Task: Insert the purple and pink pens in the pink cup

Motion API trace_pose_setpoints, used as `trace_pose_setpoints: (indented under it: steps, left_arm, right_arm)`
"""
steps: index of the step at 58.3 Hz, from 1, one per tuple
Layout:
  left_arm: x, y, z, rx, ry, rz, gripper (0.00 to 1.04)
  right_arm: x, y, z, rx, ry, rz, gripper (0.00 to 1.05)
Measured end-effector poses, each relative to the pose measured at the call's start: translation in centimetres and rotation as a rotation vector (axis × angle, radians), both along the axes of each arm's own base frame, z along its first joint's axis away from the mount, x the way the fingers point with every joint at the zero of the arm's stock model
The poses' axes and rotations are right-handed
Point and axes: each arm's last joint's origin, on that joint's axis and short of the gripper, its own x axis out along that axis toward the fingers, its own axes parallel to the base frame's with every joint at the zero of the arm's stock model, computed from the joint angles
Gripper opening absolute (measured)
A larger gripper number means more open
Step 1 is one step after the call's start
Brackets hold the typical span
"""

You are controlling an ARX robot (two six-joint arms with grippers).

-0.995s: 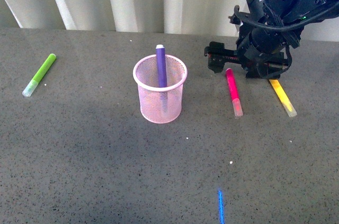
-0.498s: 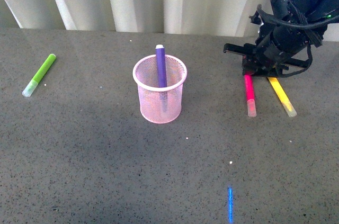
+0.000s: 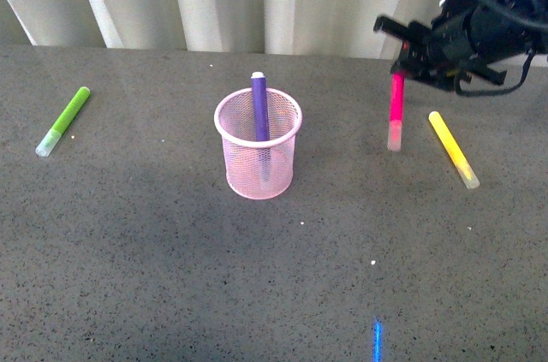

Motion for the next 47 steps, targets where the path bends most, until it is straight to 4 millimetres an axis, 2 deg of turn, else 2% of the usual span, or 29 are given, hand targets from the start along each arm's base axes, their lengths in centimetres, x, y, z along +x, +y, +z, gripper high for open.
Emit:
trace_pose_setpoints:
  steps: [3, 9, 16, 20, 25, 32, 41, 47]
  left_arm:
    - [0.0, 0.0, 0.0, 0.0, 0.0, 0.0, 0.98]
    - [0.0, 0.0, 0.0, 0.0, 0.0, 0.0, 0.98]
    - [0.0, 0.0, 0.0, 0.0, 0.0, 0.0, 0.98]
    - [0.0, 0.0, 0.0, 0.0, 0.0, 0.0, 0.98]
    - [0.0, 0.0, 0.0, 0.0, 0.0, 0.0, 0.98]
    - [0.0, 0.0, 0.0, 0.0, 0.0, 0.0, 0.98]
    - [0.0, 0.0, 0.0, 0.0, 0.0, 0.0, 0.98]
    - [0.0, 0.0, 0.0, 0.0, 0.0, 0.0, 0.98]
  right_arm:
    - [-0.6, 0.5, 2.5, 0.043, -0.111, 0.022, 0.11]
    - [-2.2, 1.5, 5.8, 0.105, -0.271, 0.076, 0.11]
    - [-4.6, 3.0, 8.4, 0.166, -0.43, 0.169, 0.11]
    - [-5.9, 4.0, 8.9, 0.183, -0.496, 0.227, 0.11]
    - [-7.2, 5.6, 8.6, 0.17, -0.573, 0.301, 0.11]
    - [-8.3, 8.1, 7.2, 0.13, -0.632, 0.399, 0.11]
    - [-9.0, 10.6, 5.2, 0.052, -0.695, 0.493, 0.11]
    - [-9.2, 12.1, 3.1, -0.007, -0.69, 0.547, 0.11]
